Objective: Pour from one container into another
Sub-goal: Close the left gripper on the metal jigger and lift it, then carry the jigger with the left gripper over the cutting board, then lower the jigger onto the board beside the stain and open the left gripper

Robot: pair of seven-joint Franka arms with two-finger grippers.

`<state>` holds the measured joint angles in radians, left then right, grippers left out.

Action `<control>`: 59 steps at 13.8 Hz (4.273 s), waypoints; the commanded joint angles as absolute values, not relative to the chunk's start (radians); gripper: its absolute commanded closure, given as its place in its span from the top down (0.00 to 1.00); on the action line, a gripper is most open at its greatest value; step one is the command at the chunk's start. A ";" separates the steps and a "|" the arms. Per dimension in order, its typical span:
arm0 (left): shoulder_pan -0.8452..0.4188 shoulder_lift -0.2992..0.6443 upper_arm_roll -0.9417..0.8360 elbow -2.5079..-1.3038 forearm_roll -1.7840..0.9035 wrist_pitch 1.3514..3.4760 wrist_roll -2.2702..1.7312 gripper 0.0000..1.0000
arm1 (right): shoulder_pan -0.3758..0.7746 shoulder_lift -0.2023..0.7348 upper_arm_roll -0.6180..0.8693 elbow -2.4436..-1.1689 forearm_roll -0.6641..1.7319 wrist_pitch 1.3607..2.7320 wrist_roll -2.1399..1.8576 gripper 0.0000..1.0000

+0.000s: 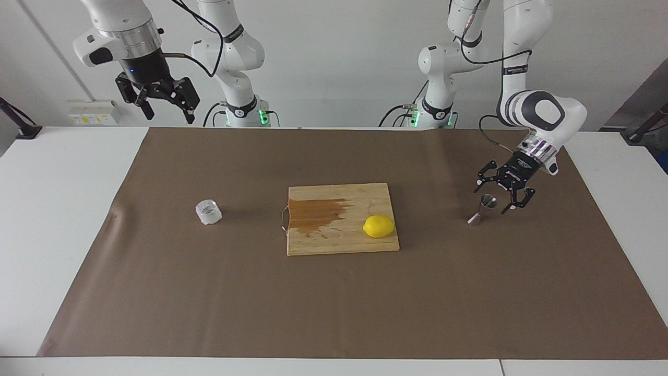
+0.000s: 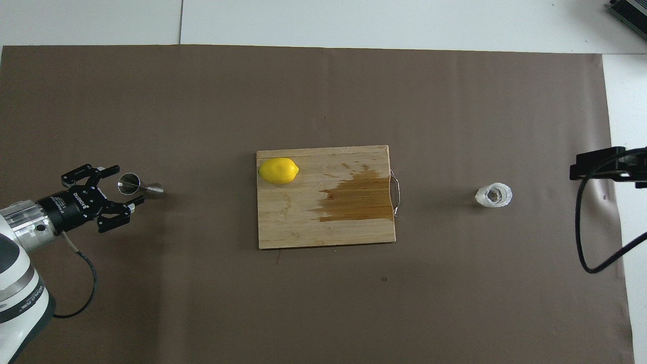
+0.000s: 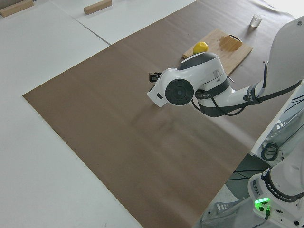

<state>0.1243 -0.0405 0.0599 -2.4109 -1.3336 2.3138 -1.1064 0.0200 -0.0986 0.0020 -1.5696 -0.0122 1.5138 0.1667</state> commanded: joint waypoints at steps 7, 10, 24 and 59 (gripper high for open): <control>0.137 -0.037 0.066 -2.402 -1.348 2.287 -1.086 0.00 | 0.005 -0.109 0.006 -1.569 0.014 1.499 0.144 1.00; 0.137 -0.029 0.063 -2.341 -1.348 2.246 -1.095 0.00 | 0.005 -0.109 0.006 -1.569 0.014 1.499 0.146 1.00; -0.309 0.017 0.044 -2.112 -1.367 2.428 -1.354 0.00 | 0.005 -0.109 0.006 -1.569 0.014 1.499 0.146 1.00; -0.723 0.403 -0.264 -1.816 -1.750 3.231 -1.361 1.00 | 0.005 -0.109 0.006 -1.569 0.014 1.499 0.146 1.00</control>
<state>-0.7256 0.3855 -0.2632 -1.8386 -1.7629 3.2064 -1.3557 0.0200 -0.0986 0.0020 -1.5696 -0.0122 1.5138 0.1667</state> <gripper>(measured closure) 0.295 0.000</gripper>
